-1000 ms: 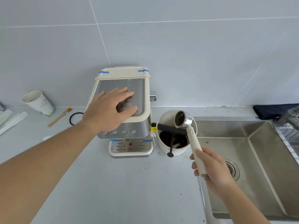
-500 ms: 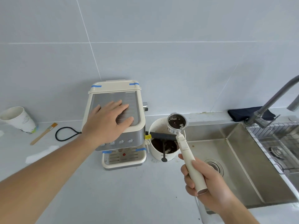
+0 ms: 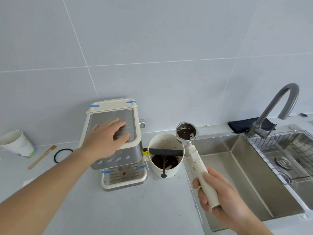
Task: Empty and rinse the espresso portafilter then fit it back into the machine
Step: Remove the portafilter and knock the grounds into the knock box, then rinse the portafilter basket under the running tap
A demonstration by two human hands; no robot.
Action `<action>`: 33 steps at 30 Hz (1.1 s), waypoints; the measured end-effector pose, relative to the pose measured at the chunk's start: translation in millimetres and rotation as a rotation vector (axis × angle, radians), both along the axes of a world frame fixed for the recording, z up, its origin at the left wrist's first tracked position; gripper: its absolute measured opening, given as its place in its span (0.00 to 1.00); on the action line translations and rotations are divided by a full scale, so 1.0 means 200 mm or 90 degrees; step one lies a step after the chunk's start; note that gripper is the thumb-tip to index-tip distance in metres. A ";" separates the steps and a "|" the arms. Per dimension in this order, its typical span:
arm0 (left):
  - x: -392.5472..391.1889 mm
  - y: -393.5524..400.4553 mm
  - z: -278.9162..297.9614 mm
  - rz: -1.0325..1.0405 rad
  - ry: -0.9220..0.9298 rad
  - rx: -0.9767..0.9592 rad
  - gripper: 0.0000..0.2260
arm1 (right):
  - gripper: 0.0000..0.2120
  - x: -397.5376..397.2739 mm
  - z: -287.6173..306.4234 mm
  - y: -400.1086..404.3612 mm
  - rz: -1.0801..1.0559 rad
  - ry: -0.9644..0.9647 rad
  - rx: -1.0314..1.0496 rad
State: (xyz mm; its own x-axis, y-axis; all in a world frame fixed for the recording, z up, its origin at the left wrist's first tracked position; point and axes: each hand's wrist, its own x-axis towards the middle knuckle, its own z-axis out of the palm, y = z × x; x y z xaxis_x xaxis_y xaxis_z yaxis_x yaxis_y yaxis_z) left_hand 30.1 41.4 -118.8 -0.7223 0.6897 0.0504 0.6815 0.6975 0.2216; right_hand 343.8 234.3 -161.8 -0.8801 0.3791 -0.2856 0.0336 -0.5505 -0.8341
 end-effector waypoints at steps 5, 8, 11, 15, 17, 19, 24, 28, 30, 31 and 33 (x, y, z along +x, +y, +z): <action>0.09 0.05 0.05 0.087 -0.155 0.178 0.15 | 0.16 0.11 0.02 0.21 0.018 -0.020 0.065; 0.27 0.16 0.08 0.102 -0.168 0.272 0.08 | 0.14 0.21 0.02 0.38 0.026 -0.021 0.058; 0.52 0.36 0.08 0.104 -0.196 0.348 0.09 | 0.13 0.30 0.00 0.56 0.029 -0.014 0.055; 0.85 0.65 0.01 0.075 -0.308 0.451 0.05 | 0.10 0.40 -0.02 0.74 0.038 -0.003 0.060; 1.00 0.81 -0.04 0.071 -0.372 0.481 0.04 | 0.07 0.45 -0.04 0.83 0.024 0.002 0.045; 1.13 0.95 -0.10 0.082 -0.463 0.506 0.04 | 0.08 0.49 -0.05 0.88 0.016 0.000 0.043; 1.46 1.34 -0.24 0.112 -0.612 0.513 0.05 | 0.12 0.64 -0.10 1.05 -0.025 -0.018 0.047; 1.63 1.56 -0.29 0.153 -0.728 0.532 0.05 | 0.12 0.75 -0.15 1.16 -0.039 -0.034 0.055; 1.68 1.63 -0.32 0.150 -0.732 0.516 0.05 | 0.09 0.79 -0.17 1.20 -0.041 -0.037 0.065; 1.70 1.67 -0.33 0.148 -0.735 0.508 0.05 | 0.08 0.81 -0.18 1.22 -0.043 -0.038 0.067; 1.73 1.74 -0.35 0.157 -0.761 0.502 0.06 | 0.06 0.83 -0.20 1.25 -0.043 -0.040 0.065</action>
